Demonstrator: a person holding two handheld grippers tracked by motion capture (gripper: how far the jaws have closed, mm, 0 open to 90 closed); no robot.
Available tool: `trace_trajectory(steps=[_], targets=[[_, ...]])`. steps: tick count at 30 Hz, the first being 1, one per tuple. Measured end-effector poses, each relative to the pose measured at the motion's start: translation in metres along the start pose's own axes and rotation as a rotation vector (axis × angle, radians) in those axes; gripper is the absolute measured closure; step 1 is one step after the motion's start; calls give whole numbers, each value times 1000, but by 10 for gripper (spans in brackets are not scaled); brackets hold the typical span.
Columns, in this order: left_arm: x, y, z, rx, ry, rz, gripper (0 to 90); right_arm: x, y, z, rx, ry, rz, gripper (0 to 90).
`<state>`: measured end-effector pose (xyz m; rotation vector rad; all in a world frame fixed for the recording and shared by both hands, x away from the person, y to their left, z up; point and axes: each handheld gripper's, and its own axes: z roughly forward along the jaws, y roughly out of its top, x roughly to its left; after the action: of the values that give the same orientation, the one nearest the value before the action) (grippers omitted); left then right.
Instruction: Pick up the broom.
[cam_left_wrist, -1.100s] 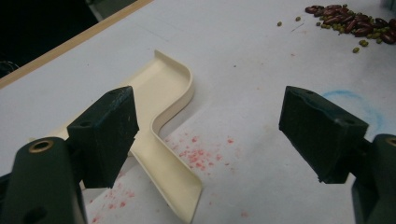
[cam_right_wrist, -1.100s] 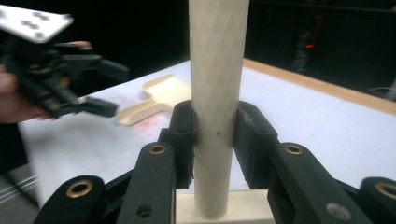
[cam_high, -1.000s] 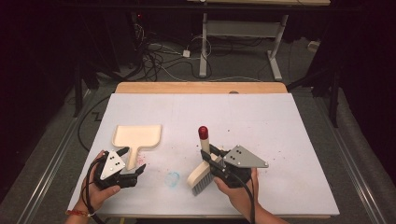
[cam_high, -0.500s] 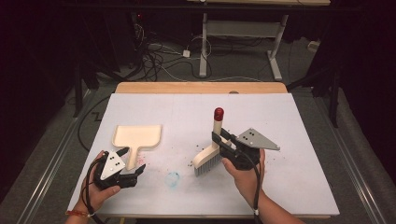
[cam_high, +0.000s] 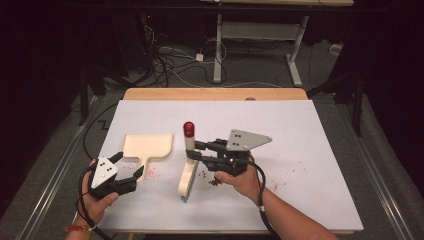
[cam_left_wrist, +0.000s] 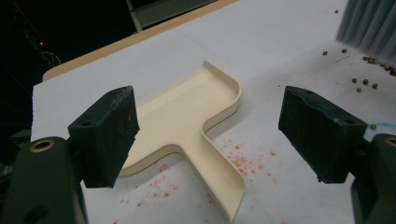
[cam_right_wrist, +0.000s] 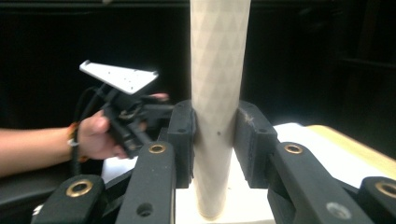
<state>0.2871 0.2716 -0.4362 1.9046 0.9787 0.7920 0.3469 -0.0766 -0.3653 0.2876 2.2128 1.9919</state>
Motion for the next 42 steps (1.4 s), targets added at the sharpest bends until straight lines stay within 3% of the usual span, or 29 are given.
trace_trajectory(steps=[4,9,14,15,20,28,31,36,42], targets=[[-1,-1,-1,3,-3,2,192,-5,-5,28,47,142,-36,702],[-2,-2,-3,-3,-7,-2,192,-11,-12,53,71,266,-57,702],[-1,-4,-4,-4,-21,-4,192,-24,-28,64,147,328,-93,702],[-1,-4,-4,-4,-23,-5,192,-27,-29,63,136,330,-74,702],[-3,-5,-4,3,-39,2,193,-48,-28,46,155,331,-75,703],[-7,-4,-1,23,-57,17,193,-76,-30,4,153,260,-51,703],[-9,-4,1,30,-64,22,193,-81,-31,-10,149,234,-53,703],[-11,-3,3,41,-67,32,193,-89,-33,-30,124,183,-17,703],[-11,-3,4,46,-73,36,193,-85,-33,-31,117,149,-23,704]])
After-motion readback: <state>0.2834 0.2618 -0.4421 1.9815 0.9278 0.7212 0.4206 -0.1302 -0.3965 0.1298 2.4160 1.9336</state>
